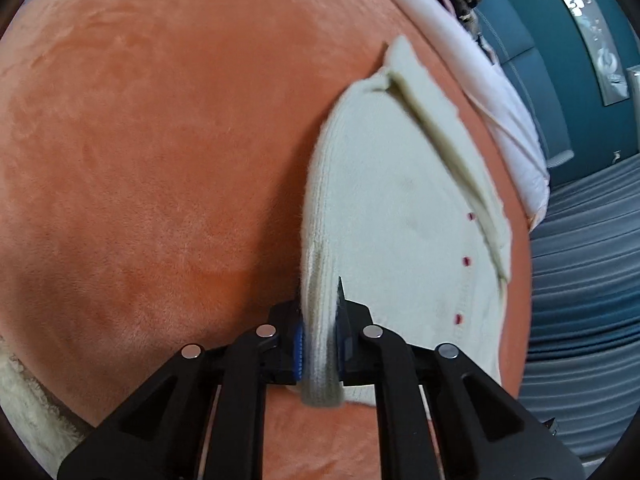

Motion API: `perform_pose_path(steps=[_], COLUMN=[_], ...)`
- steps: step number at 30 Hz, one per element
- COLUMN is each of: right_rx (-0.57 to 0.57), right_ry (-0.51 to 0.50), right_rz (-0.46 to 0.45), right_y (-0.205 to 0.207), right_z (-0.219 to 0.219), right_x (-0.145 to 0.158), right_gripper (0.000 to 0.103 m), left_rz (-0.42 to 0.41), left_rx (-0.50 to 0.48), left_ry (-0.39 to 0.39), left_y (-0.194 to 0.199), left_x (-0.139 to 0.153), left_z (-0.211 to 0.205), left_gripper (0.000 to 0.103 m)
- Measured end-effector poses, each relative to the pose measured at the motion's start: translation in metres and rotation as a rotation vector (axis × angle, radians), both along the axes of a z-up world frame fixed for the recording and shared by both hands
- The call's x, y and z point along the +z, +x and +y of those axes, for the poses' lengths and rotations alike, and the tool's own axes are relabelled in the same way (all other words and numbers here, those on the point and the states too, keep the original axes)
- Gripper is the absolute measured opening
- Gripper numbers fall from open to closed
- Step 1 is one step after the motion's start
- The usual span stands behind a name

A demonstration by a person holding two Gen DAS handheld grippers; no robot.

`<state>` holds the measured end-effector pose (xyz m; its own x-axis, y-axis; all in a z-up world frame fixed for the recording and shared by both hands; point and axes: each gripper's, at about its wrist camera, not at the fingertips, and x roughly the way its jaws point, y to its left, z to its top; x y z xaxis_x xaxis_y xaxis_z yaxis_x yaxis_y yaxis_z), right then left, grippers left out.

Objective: Fold small clothes

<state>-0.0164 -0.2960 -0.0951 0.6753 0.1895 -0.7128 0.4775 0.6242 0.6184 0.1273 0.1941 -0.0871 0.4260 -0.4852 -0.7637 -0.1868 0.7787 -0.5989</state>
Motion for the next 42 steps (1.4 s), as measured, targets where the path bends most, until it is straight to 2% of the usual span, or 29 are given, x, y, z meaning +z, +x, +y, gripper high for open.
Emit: perform_pose_path(steps=[3, 6, 9, 13, 16, 18, 20, 23, 25, 27, 28, 29, 30, 31, 32, 33, 34, 35, 36, 38, 40, 42], right_rx=[0.014, 0.109, 0.216, 0.39, 0.504, 0.54, 0.517, 0.423, 0.345, 0.251, 0.191, 0.123, 0.074, 0.019, -0.007, -0.007, -0.001, -0.002, -0.002, 0.053, 0.094, 0.104], right_ry=[0.006, -0.071, -0.133, -0.181, -0.166, -0.112, -0.049, -0.082, -0.096, -0.086, -0.11, -0.147, -0.187, -0.226, -0.217, -0.196, -0.2, -0.235, -0.291, -0.387, -0.45, -0.44], right_rz=[-0.075, -0.079, -0.005, 0.18, 0.288, 0.285, 0.183, -0.076, -0.211, -0.276, -0.269, -0.227, -0.162, -0.084, -0.075, -0.109, -0.144, -0.146, -0.135, -0.089, -0.008, 0.014], right_y=[-0.009, -0.017, -0.036, -0.085, -0.128, -0.148, -0.144, -0.098, -0.055, -0.001, 0.022, 0.044, 0.062, 0.075, 0.078, 0.074, 0.07, 0.064, 0.062, 0.069, 0.076, 0.083], right_z=[-0.002, -0.003, -0.005, 0.012, 0.035, 0.046, 0.041, 0.011, -0.013, -0.04, -0.047, -0.054, -0.055, -0.054, -0.051, -0.047, -0.042, -0.037, -0.032, -0.026, -0.033, -0.034], right_x=[0.032, 0.062, 0.072, 0.054, 0.038, 0.044, 0.075, 0.134, 0.147, 0.133, 0.12, 0.104, 0.089, 0.077, 0.073, 0.072, 0.073, 0.073, 0.072, 0.065, 0.05, 0.039], right_gripper=[0.007, 0.007, 0.007, 0.007, 0.006, 0.006, 0.006, 0.006, 0.007, 0.009, 0.012, 0.016, 0.024, 0.024, 0.024, 0.028, 0.036, 0.059, 0.066, 0.066, 0.066, 0.066], left_rz=[-0.057, -0.078, -0.027, 0.104, 0.179, 0.178, 0.108, -0.121, -0.23, -0.243, -0.235, -0.222, -0.196, -0.178, -0.167, -0.17, -0.186, -0.212, -0.241, -0.262, -0.232, -0.195], left_rx=[-0.053, -0.125, -0.173, -0.247, -0.297, -0.274, -0.253, -0.265, -0.23, -0.214, -0.199, -0.169, -0.139, -0.118, -0.11, -0.11, -0.106, -0.095, -0.086, -0.132, -0.182, -0.225], left_ry=[-0.014, 0.009, 0.028, 0.081, 0.099, 0.062, 0.024, 0.033, 0.042, 0.015, 0.024, 0.043, 0.075, 0.1, 0.099, 0.087, 0.076, 0.077, 0.096, 0.147, 0.183, 0.171], left_y=[-0.012, -0.03, -0.059, -0.122, -0.166, -0.177, -0.163, -0.1, -0.055, 0.0, 0.025, 0.043, 0.056, 0.064, 0.068, 0.066, 0.061, 0.054, 0.049, 0.052, 0.07, 0.083], left_x=[0.029, 0.049, 0.047, 0.023, 0.022, 0.042, 0.076, 0.132, 0.143, 0.129, 0.118, 0.104, 0.091, 0.082, 0.077, 0.074, 0.075, 0.076, 0.074, 0.068, 0.056, 0.041], left_z=[-0.003, -0.004, 0.003, 0.015, 0.024, 0.034, 0.035, 0.016, 0.003, -0.009, -0.018, -0.024, -0.028, -0.031, -0.032, -0.03, -0.023, -0.018, -0.017, -0.023, -0.033, -0.044], left_gripper=[0.008, 0.008, 0.008, 0.008, 0.008, 0.008, 0.008, 0.008, 0.009, 0.015, 0.022, 0.035, 0.042, 0.042, 0.045, 0.056, 0.065, 0.082, 0.088, 0.088, 0.088, 0.088])
